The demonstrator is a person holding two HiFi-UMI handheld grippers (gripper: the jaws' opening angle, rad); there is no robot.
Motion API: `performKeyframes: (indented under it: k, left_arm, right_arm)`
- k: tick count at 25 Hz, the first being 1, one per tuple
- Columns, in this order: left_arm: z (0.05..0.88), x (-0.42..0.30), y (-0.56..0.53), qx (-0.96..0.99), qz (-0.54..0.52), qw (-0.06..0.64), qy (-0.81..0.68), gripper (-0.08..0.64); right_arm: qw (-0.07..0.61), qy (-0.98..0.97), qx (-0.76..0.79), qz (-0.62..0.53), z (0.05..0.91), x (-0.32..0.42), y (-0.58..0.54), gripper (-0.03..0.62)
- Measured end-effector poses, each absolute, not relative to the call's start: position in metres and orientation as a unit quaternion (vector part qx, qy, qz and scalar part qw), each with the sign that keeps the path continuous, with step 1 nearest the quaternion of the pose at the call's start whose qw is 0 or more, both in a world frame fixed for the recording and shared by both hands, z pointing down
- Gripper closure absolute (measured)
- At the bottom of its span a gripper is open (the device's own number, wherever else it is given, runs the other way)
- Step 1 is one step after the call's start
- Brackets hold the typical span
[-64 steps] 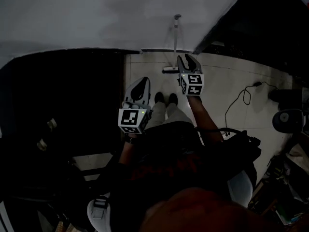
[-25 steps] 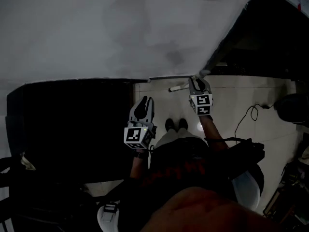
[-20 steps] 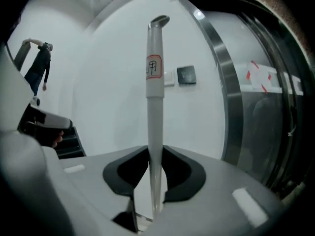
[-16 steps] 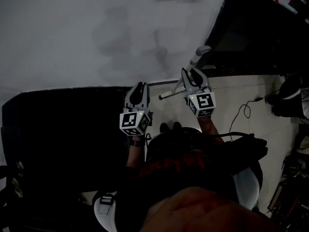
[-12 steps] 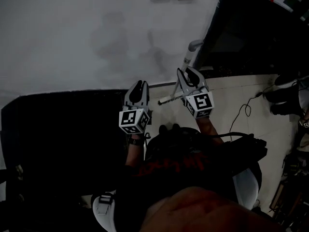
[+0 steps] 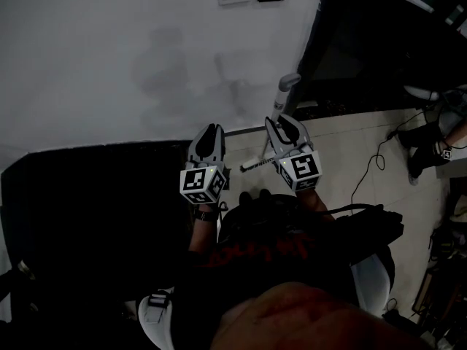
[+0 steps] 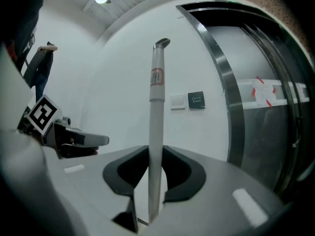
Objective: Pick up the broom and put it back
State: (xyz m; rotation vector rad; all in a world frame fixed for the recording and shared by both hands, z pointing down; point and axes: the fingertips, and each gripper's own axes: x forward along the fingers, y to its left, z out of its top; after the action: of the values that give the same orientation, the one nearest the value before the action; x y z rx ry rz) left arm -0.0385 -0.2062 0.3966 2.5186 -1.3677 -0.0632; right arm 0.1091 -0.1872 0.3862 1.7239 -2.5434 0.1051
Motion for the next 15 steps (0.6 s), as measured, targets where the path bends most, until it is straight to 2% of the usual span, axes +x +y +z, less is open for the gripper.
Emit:
performKeyframes:
  k: [6, 15]
  left_arm:
    - [0.402, -0.035, -0.186, 0.870, -0.009, 0.151, -0.470, 0.500]
    - [0.415, -0.047, -0.170, 0.862, 0.041, 0.136, -0.486, 0.500]
  right_arm:
    - [0.070, -0.826, 0.556, 0.068, 0.416, 0.107, -0.168, 0.505]
    - [0.148, -0.818, 0.539, 0.138, 0.524, 0.092, -0.161, 0.506]
